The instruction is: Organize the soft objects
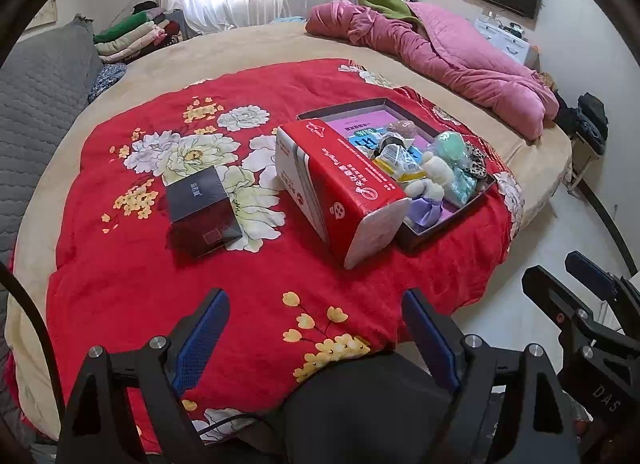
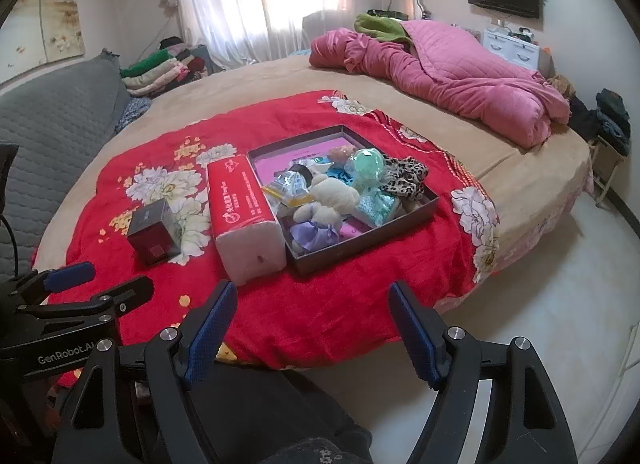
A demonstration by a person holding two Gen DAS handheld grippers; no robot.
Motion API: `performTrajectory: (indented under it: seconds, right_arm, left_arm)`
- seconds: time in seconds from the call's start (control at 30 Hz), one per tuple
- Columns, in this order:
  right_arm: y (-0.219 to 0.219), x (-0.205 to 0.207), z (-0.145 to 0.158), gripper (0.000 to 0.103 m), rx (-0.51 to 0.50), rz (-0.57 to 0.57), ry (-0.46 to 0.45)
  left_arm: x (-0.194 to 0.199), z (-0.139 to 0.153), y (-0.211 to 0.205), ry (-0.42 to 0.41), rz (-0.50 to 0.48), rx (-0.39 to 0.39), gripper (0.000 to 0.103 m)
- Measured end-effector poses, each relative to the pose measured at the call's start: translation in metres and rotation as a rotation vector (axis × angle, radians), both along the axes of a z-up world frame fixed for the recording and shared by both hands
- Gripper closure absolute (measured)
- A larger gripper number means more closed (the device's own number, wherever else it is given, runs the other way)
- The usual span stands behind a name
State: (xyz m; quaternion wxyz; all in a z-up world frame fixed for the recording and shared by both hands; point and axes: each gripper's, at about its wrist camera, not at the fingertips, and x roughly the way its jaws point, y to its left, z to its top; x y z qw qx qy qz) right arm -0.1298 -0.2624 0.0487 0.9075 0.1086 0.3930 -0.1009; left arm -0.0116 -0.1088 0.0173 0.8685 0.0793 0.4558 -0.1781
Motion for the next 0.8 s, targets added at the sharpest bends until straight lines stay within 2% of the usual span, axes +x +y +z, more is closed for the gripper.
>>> performTrajectory:
  seconds: [0.8]
  right_arm:
    - [0.0027, 0.0023, -0.0018, 0.024, -0.002, 0.001, -0.004]
  left_arm:
    - [0.0006, -0.0029, -0.0014, 0.001, 0.010, 0.008, 0.016]
